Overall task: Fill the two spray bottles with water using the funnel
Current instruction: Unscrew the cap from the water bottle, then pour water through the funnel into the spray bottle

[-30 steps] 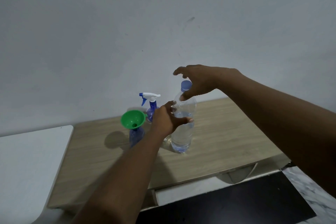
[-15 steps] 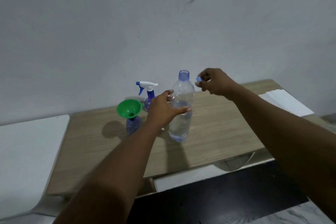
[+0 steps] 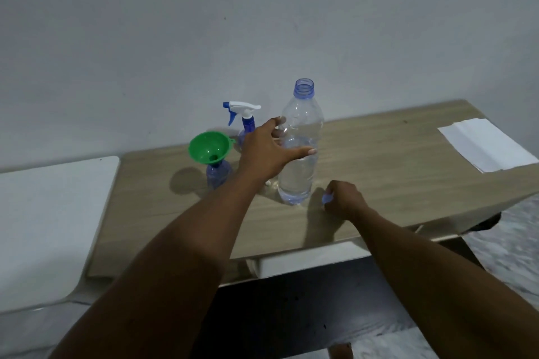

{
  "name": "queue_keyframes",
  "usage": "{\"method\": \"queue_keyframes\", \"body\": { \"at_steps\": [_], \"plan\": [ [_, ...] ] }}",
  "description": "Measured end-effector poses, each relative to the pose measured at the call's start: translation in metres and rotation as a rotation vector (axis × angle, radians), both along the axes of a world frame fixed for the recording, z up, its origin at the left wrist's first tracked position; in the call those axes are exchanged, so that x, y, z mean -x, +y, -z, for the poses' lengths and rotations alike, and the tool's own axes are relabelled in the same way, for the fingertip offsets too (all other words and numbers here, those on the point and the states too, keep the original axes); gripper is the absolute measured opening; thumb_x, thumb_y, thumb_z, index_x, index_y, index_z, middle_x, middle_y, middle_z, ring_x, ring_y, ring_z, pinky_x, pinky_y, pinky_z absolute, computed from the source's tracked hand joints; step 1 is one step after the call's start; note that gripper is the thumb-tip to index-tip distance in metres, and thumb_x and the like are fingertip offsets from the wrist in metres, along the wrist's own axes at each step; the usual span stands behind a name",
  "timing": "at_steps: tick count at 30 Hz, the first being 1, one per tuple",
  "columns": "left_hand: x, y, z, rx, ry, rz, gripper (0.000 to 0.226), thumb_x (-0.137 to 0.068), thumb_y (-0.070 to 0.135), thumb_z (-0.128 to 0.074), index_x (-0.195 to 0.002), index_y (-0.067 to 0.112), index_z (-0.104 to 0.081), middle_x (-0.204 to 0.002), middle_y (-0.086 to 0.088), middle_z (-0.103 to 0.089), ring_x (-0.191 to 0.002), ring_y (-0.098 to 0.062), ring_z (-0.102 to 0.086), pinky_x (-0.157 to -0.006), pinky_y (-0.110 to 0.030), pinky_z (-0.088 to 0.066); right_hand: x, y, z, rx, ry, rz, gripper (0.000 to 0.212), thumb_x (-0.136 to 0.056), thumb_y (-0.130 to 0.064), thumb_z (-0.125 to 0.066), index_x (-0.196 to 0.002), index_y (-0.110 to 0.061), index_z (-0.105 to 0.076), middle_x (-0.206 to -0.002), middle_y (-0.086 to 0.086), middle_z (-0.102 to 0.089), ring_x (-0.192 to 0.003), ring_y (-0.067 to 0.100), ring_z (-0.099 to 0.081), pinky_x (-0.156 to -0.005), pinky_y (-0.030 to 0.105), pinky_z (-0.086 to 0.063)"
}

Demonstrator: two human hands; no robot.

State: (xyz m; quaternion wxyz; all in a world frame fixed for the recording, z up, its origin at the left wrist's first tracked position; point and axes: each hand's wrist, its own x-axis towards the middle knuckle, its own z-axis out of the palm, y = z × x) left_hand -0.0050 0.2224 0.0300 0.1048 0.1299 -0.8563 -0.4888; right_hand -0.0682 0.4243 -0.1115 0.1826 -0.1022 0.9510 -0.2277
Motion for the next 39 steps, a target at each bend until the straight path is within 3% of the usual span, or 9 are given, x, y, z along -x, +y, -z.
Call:
{"method": "queue_keyframes", "body": {
  "at_steps": [4,7,10,14,19,22,28,35,39],
  "plan": [
    [-0.001,0.0,-0.001,0.005,0.003,0.0,0.096,-0.057,0.05,-0.092,-0.14,0.021,-0.052,-0.114,0.007,-0.064,-0.091,0.001,-0.06,-0.065,0.003,-0.042,0.0,0.002,0.007,-0.039,0.008,-0.012,0.033,-0.085,-0.024,-0.07,-0.113,-0.008,-0.062,-0.118,0.016,-0.061,-0.111,0.03,-0.055,-0.089,0.035,-0.046],
    [-0.001,0.0,-0.001,0.011,0.001,0.007,0.097,-0.057,0.053,-0.092,-0.139,0.022,-0.052,-0.118,0.006,-0.065,-0.096,-0.003,-0.063,-0.069,-0.003,-0.045,0.004,0.002,-0.001,0.0,-0.022,-0.006,0.053,-0.075,-0.026,-0.08,-0.122,-0.011,-0.06,-0.121,0.015,-0.06,-0.112,0.029,-0.057,-0.087,0.031,-0.045],
    [-0.001,-0.001,-0.004,-0.003,-0.01,0.015,0.097,-0.054,0.052,-0.093,-0.137,0.022,-0.053,-0.116,0.005,-0.066,-0.097,-0.003,-0.063,-0.076,-0.009,-0.047,0.011,-0.001,-0.027,0.214,-0.099,-0.005,0.084,-0.063,-0.024,-0.092,-0.137,-0.014,-0.052,-0.128,0.009,-0.056,-0.111,0.025,-0.059,-0.087,0.03,-0.047],
    [0.001,-0.002,-0.011,-0.011,-0.035,0.026,0.096,-0.05,0.056,-0.093,-0.132,0.022,-0.055,-0.114,0.008,-0.064,-0.097,-0.003,-0.063,-0.076,-0.015,-0.048,0.019,-0.007,-0.07,0.479,-0.117,-0.118,0.116,-0.047,-0.036,-0.098,-0.147,-0.024,-0.04,-0.144,-0.005,-0.047,-0.128,0.017,-0.049,-0.103,0.036,-0.047],
    [0.003,-0.002,-0.012,-0.007,-0.037,0.021,0.098,-0.047,0.063,-0.091,-0.129,0.024,-0.055,-0.112,0.009,-0.067,-0.099,-0.005,-0.064,-0.08,-0.019,-0.051,0.008,-0.029,-0.094,0.693,-0.05,-0.146,0.098,-0.056,-0.033,-0.096,-0.14,-0.032,-0.047,-0.137,-0.012,-0.056,-0.124,0.011,-0.054,-0.1,0.035,-0.051],
    [0.003,-0.006,-0.012,-0.016,-0.044,0.024,0.096,-0.047,0.066,-0.089,-0.129,0.026,-0.057,-0.11,0.01,-0.068,-0.101,-0.005,-0.065,-0.085,-0.023,-0.054,0.003,-0.043,-0.09,0.769,-0.02,-0.097,0.092,-0.053,-0.044,-0.095,-0.134,-0.034,-0.052,-0.127,-0.013,-0.063,-0.117,0.008,-0.06,-0.096,0.04,-0.055],
    [-0.003,-0.01,-0.028,0.05,-0.008,0.006,0.085,-0.069,0.078,-0.067,-0.134,0.024,-0.058,-0.112,0.006,-0.069,-0.1,-0.006,-0.066,-0.091,-0.029,-0.054,0.002,-0.055,-0.091,0.775,0.082,-0.047,0.09,-0.05,-0.06,-0.091,-0.128,-0.036,-0.055,-0.126,-0.012,-0.064,-0.118,0.01,-0.06,-0.098,0.042,-0.054],
    [-0.016,-0.062,-0.062,0.201,0.339,-0.282,0.04,-0.094,0.054,-0.055,-0.106,0.018,-0.07,-0.083,0.011,-0.067,-0.073,0.005,-0.063,-0.071,-0.018,-0.051,0.002,-0.066,-0.096,0.833,0.138,-0.023,0.074,-0.056,-0.046,-0.092,-0.12,-0.024,-0.061,-0.114,-0.008,-0.07,-0.107,0.01,-0.066,-0.093,0.043,-0.057],
    [-0.04,-0.119,-0.048,0.309,0.384,-0.476,0.028,-0.093,0.032,-0.049,-0.106,0.017,-0.069,-0.082,0.005,-0.067,-0.069,-0.009,-0.061,-0.074,-0.029,-0.054,0.002,-0.068,-0.101,0.816,0.218,-0.01,0.062,-0.06,-0.039,-0.093,-0.11,-0.018,-0.064,-0.106,-0.004,-0.071,-0.102,0.014,-0.067,-0.09,0.043,-0.058]
  ]
}}
